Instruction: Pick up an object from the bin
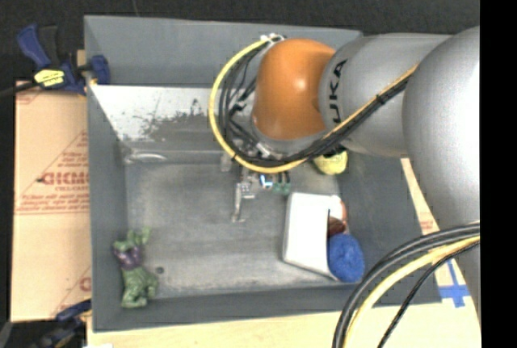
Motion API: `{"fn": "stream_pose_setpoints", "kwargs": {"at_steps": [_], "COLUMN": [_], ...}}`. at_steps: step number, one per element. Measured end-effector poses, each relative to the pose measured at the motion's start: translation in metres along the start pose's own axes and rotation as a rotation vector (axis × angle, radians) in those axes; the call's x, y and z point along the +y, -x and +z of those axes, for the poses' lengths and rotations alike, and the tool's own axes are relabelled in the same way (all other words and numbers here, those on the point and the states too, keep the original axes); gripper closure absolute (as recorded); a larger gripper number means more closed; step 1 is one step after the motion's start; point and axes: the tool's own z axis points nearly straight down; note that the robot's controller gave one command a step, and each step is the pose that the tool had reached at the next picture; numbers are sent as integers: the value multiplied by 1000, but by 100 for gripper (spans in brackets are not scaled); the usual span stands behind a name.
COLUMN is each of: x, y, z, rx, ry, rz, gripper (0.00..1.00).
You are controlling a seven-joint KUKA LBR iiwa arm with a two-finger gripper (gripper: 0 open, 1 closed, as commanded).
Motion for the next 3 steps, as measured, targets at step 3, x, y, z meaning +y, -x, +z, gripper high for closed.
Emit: {"fn": "stream_pose_setpoints", "kwargs": {"at_steps": [3], "x": [-75], "y": [54], "z": [8], "rx": [-17], "ry": [2], "rz": [-178], "gripper": [0]}}
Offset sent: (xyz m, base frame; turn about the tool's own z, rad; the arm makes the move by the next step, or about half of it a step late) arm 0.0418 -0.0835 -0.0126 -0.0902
